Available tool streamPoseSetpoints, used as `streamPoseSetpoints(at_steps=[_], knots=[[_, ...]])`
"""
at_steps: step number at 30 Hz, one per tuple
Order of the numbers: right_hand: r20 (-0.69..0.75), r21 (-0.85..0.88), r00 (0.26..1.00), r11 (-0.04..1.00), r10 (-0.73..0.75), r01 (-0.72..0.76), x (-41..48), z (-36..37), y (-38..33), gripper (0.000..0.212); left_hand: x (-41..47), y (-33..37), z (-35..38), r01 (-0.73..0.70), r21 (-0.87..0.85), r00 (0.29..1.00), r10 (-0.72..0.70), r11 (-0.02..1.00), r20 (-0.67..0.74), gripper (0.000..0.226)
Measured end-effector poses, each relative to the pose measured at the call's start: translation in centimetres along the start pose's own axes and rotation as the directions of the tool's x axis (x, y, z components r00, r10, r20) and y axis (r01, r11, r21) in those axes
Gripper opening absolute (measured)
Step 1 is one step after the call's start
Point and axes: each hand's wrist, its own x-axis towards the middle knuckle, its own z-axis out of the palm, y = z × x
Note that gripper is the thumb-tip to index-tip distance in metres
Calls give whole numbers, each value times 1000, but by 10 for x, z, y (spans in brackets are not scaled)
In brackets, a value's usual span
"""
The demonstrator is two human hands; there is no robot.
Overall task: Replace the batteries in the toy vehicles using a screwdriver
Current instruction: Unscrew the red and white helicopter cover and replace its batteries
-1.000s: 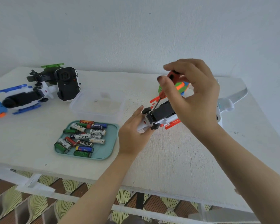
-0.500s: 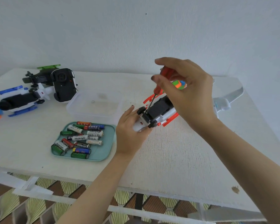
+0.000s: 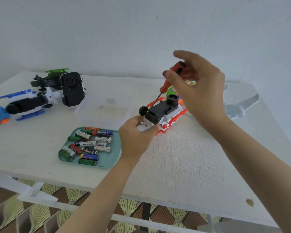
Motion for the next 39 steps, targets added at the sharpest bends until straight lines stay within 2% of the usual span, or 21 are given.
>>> streamPoseSetpoints(at_steps=[4, 7, 11, 17, 22, 29, 32, 35, 39], knots=[[8, 20, 1000, 1000, 21, -21, 1, -2, 2, 21, 2, -1, -2, 3, 7, 1000, -4, 1000, 16, 19], [73, 19, 996, 999, 42, -44, 0, -5, 1, 19, 1, 1, -3, 7, 1, 1000, -7, 1000, 14, 20], [168, -64, 983, 996, 73, -63, -1, -17, -2, 18, -1, 1, -4, -2, 4, 1000, 2, 1000, 9, 25], [184, -195, 974, 976, 133, -96, -13, -37, -1, 27, -1, 2, -3, -57, -2, 998, 57, 998, -14, 26], [175, -210, 976, 974, 127, -88, -29, -47, 5, 26, -3, -3, 2, -110, -2, 993, 110, 994, -30, 27], [210, -130, 960, 978, 187, -162, -48, -52, 11, 10, -5, -10, 8, -121, -5, 989, 120, 993, -91, 27], [273, -191, 937, 966, 220, -172, -56, -55, 13, 8, -5, -9, 9, -101, -22, 990, 98, 995, -105, 26], [347, -272, 901, 947, 262, -170, -63, -56, 16, 16, -5, -7, 8, -141, -14, 985, 139, 990, -106, 29], [360, -350, 908, 933, 216, -83, -71, -51, 17, 11, -7, -4, 11, -155, -4, 981, 153, 988, -117, 29]])
